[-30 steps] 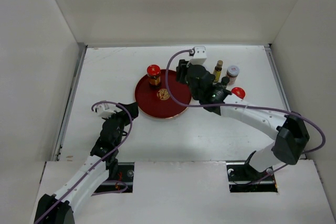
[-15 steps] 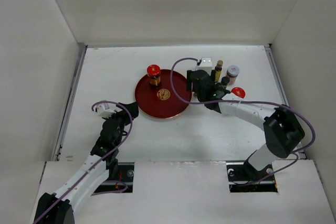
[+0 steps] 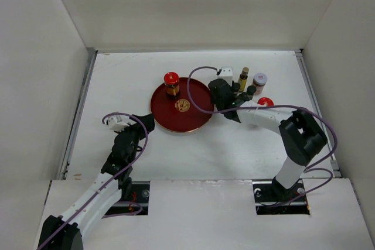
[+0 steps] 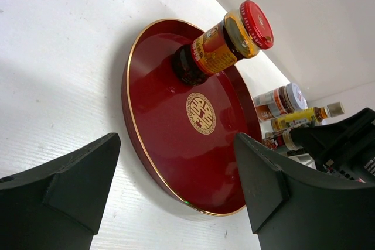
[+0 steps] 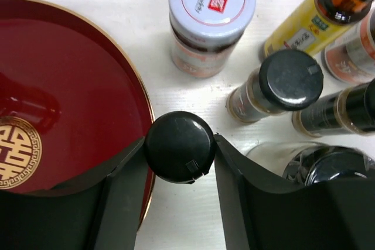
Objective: Organize the condiment bottles
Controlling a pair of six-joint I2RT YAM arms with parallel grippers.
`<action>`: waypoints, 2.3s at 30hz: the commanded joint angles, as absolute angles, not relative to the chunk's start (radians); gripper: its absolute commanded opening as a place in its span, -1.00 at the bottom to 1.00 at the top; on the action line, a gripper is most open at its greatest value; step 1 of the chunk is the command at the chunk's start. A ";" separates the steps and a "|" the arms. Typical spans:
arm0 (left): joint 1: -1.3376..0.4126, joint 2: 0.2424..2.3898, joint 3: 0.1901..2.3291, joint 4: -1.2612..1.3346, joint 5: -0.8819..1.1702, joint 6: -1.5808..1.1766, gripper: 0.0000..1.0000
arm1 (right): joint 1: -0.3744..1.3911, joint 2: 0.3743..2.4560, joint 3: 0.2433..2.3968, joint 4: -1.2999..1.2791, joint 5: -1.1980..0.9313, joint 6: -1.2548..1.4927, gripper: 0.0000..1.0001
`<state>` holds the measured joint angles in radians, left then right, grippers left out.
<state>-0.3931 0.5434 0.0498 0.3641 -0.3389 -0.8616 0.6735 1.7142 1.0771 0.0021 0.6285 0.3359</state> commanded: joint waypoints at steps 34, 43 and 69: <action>-0.389 0.520 -0.048 0.423 -0.314 -0.868 0.53 | 0.758 2.138 1.706 0.035 0.572 0.362 -0.11; -0.383 0.514 -0.048 0.423 -0.313 -0.868 0.53 | 0.772 2.154 1.689 -0.011 0.571 0.433 0.31; -0.389 0.566 -0.043 0.459 -0.316 -0.868 0.54 | 0.662 1.200 0.818 -0.035 0.736 0.465 0.72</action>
